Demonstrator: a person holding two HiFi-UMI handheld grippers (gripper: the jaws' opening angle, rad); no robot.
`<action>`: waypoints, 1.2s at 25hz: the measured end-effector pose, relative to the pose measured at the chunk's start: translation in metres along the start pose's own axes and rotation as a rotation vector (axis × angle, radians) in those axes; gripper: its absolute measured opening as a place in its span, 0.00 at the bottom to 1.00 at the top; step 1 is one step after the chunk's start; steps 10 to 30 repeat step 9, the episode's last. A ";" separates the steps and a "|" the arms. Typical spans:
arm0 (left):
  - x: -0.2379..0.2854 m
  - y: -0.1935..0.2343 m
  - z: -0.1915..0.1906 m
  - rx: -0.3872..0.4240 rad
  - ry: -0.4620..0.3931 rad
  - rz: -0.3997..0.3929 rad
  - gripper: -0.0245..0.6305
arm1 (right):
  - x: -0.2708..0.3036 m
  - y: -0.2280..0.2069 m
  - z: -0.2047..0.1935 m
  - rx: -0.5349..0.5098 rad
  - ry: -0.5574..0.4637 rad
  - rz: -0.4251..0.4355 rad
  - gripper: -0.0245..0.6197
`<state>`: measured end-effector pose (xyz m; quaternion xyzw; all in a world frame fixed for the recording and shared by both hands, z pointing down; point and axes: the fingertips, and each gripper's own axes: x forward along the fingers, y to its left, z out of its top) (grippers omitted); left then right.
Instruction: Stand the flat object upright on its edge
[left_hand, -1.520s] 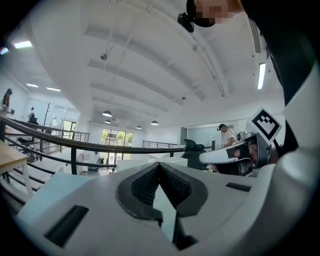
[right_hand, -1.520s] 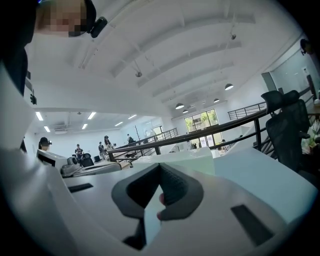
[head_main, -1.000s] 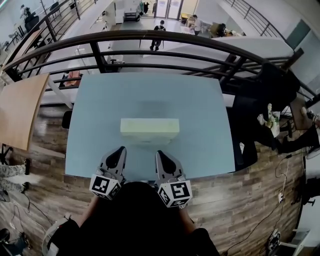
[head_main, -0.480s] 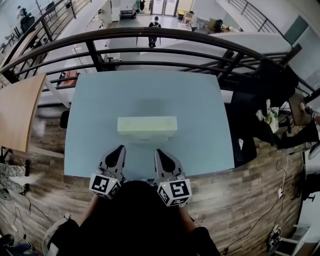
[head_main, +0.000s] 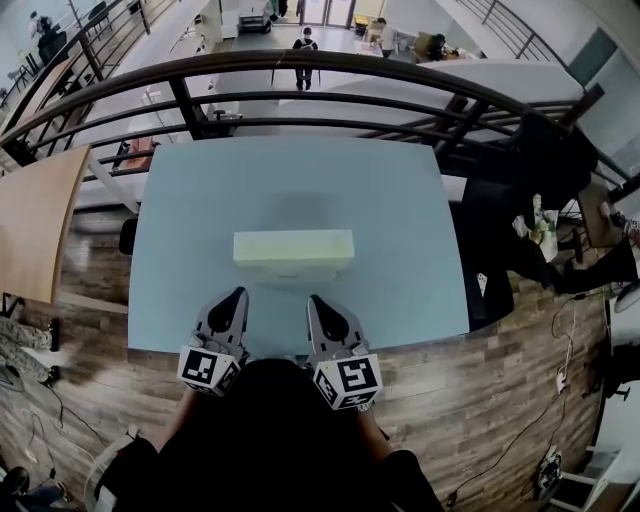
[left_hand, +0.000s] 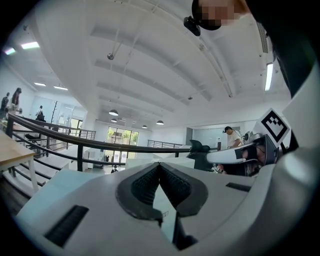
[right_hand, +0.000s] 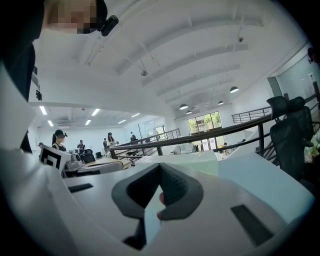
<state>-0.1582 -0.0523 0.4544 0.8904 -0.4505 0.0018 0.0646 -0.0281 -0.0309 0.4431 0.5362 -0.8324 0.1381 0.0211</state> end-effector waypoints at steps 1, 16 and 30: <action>-0.001 0.001 -0.002 0.001 0.002 0.003 0.04 | 0.000 0.000 -0.001 0.000 0.000 0.000 0.05; 0.000 0.005 -0.002 -0.019 -0.014 0.019 0.04 | 0.002 0.000 -0.003 -0.003 0.006 0.001 0.05; 0.000 0.005 -0.002 -0.019 -0.014 0.019 0.04 | 0.002 0.000 -0.003 -0.003 0.006 0.001 0.05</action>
